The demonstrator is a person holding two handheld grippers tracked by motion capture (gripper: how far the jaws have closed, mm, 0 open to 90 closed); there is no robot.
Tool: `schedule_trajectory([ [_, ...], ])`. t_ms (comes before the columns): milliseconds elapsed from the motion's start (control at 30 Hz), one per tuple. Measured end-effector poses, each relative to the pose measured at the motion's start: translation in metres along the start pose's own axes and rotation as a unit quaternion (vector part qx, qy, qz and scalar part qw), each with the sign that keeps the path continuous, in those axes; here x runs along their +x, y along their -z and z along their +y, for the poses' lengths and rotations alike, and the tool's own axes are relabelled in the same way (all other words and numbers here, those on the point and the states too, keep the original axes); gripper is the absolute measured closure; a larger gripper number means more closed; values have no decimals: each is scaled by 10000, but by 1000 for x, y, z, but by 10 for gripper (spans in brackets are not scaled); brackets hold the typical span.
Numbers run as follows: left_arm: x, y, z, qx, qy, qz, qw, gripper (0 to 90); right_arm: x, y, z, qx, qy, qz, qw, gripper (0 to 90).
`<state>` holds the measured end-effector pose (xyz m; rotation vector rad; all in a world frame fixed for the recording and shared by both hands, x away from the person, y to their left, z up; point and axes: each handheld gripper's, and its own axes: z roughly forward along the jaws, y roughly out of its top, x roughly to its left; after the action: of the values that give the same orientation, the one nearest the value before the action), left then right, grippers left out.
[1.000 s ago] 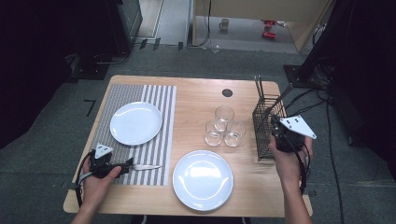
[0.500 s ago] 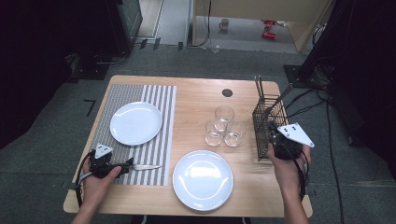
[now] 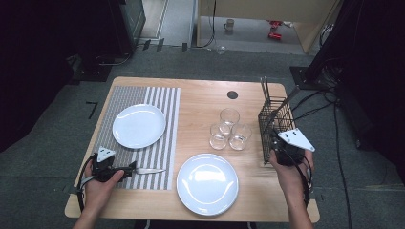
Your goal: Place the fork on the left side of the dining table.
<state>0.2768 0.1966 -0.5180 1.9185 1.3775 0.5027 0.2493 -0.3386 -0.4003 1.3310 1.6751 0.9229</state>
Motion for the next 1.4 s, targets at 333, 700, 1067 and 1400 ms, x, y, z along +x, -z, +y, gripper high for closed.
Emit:
schedule_trajectory([
  [333,0,0,0,4,-24,13,10000,21,2,-8,-10,192,6,-135,9997,852],
  [700,0,0,0,7,-25,12,10000,21,2,-10,-14,229,69,-174,9996,863],
  [1067,0,0,0,5,-14,5,10000,21,-3,-8,-14,162,39,-264,9995,881],
  [1400,-1,0,0,-1,-20,11,10000,21,-7,1,-9,12,-22,-338,9994,882],
])
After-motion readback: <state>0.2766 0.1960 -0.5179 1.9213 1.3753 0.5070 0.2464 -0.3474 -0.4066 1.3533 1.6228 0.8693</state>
